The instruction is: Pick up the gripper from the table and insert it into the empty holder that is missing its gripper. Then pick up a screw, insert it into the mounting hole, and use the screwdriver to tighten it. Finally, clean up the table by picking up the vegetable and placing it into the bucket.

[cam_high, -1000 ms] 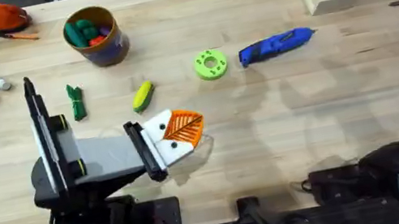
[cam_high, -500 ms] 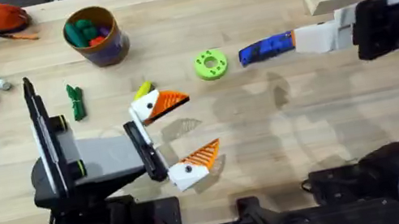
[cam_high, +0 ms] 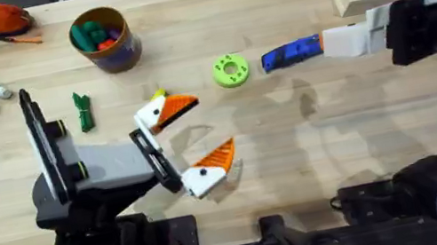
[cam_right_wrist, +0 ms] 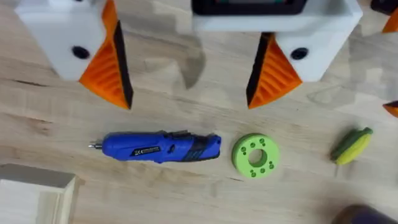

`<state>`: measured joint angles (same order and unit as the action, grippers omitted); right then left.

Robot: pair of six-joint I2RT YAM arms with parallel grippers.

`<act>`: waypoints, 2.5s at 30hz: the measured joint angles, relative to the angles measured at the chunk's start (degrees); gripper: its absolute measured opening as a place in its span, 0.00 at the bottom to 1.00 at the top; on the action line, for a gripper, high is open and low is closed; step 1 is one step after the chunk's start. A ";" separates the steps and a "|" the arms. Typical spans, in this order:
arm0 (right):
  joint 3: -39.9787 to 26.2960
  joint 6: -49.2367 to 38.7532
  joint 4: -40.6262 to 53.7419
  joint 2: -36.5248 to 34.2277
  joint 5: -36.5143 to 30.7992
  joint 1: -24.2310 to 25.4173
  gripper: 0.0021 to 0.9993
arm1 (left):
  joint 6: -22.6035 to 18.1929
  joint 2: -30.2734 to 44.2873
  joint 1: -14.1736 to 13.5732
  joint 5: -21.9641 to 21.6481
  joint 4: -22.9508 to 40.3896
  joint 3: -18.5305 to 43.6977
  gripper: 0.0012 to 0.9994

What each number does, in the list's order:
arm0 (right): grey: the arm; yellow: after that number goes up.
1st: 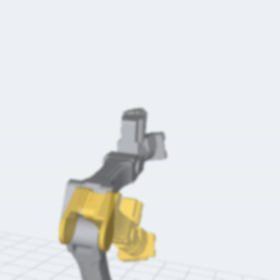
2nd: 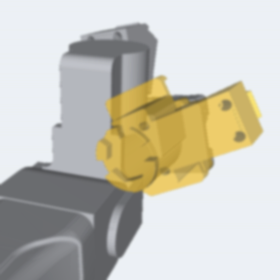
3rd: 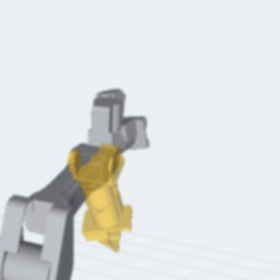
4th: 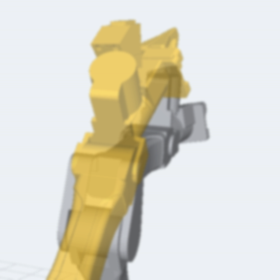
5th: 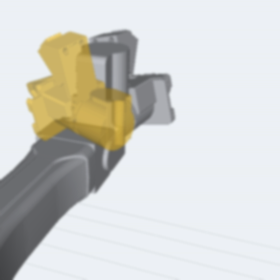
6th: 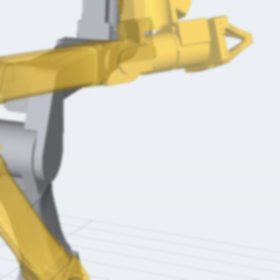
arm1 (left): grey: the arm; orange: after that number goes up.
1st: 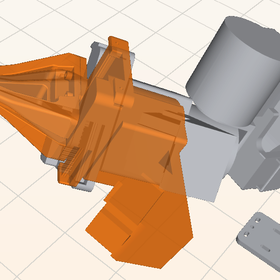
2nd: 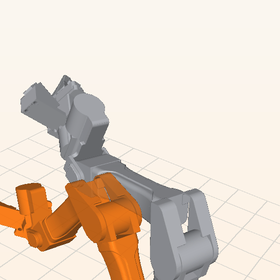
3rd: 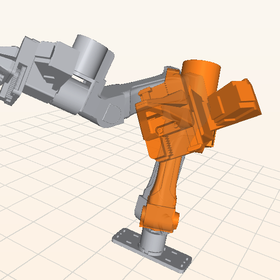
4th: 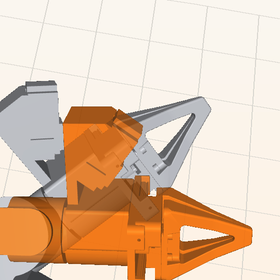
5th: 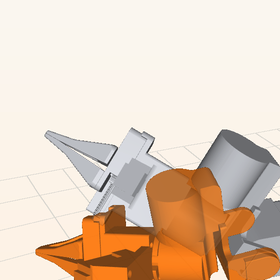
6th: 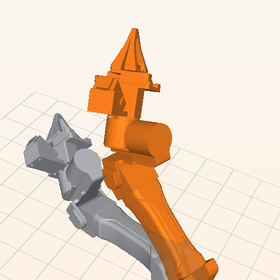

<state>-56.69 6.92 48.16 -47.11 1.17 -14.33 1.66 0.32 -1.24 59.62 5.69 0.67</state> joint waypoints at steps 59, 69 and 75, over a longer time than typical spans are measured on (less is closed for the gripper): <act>0.00 0.17 -1.31 0.00 -0.02 0.00 0.99 | -16.23 95.08 -4.48 -60.99 58.60 68.87 0.99; 0.00 0.17 -1.33 0.00 -0.02 0.00 0.99 | -16.03 102.20 -4.52 -60.35 52.76 68.43 0.99; 0.00 0.17 -1.33 0.00 -0.02 0.00 0.99 | -15.40 102.08 -4.70 -59.66 51.08 65.90 0.99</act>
<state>-56.69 7.09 46.83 -47.11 1.15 -14.33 -13.74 102.39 -5.93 -0.03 56.78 66.57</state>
